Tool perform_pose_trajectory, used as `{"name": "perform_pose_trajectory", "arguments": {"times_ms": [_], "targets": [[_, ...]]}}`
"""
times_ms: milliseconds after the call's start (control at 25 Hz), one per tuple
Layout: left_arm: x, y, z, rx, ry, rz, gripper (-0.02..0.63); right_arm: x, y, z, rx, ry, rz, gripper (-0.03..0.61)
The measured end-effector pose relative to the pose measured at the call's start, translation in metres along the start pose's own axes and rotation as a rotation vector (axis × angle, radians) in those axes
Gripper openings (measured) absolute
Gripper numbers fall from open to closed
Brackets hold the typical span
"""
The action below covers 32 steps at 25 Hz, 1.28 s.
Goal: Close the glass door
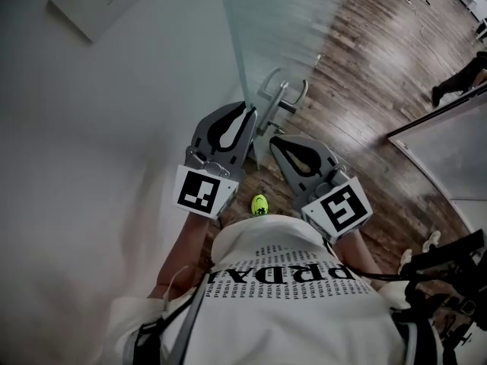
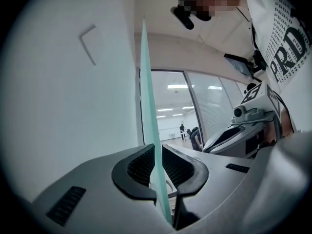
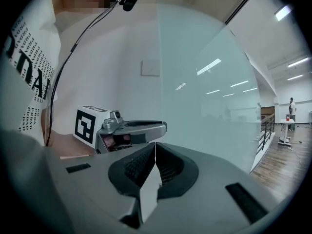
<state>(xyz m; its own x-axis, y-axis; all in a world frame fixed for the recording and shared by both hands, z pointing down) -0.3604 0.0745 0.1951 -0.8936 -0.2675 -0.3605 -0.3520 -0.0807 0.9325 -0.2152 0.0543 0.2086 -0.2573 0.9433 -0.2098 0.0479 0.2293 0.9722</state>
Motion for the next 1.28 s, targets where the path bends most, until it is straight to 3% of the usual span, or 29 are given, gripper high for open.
{"name": "perform_pose_trajectory", "arguments": {"times_ms": [320, 600, 720, 1000, 1280], "targets": [[-0.006, 0.009, -0.003, -0.052, 0.063, 0.063, 0.038, -0.002, 0.007, -0.013, 0.014, 0.07, 0.003, -0.002], [-0.056, 0.031, -0.012, -0.075, 0.13, 0.076, 0.043, -0.021, 0.053, 0.025, 0.008, 0.163, -0.035, -0.002], [-0.075, 0.04, -0.016, -0.07, 0.124, 0.073, 0.044, -0.029, 0.07, 0.04, 0.024, 0.161, -0.027, -0.002], [-0.129, 0.006, -0.068, -0.002, 0.07, 0.075, 0.044, -0.092, 0.058, 0.114, 0.056, 0.121, -0.041, -0.002], [-0.159, 0.004, -0.064, -0.003, 0.026, 0.06, 0.044, -0.094, 0.07, 0.142, 0.09, 0.078, -0.003, -0.002]]}}
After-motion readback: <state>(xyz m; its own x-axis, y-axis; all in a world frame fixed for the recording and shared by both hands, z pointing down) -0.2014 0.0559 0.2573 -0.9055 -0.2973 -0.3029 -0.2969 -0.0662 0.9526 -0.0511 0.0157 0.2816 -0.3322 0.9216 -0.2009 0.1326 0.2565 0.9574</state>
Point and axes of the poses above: the fingertips, and each gripper's own axes: z backward along the fingers, x to its left, y out of its underside, the point moved 8 cm from there along z, backward along the fingers, and after that the axes turned 10 degrees about -z, right-handed, at the moved point
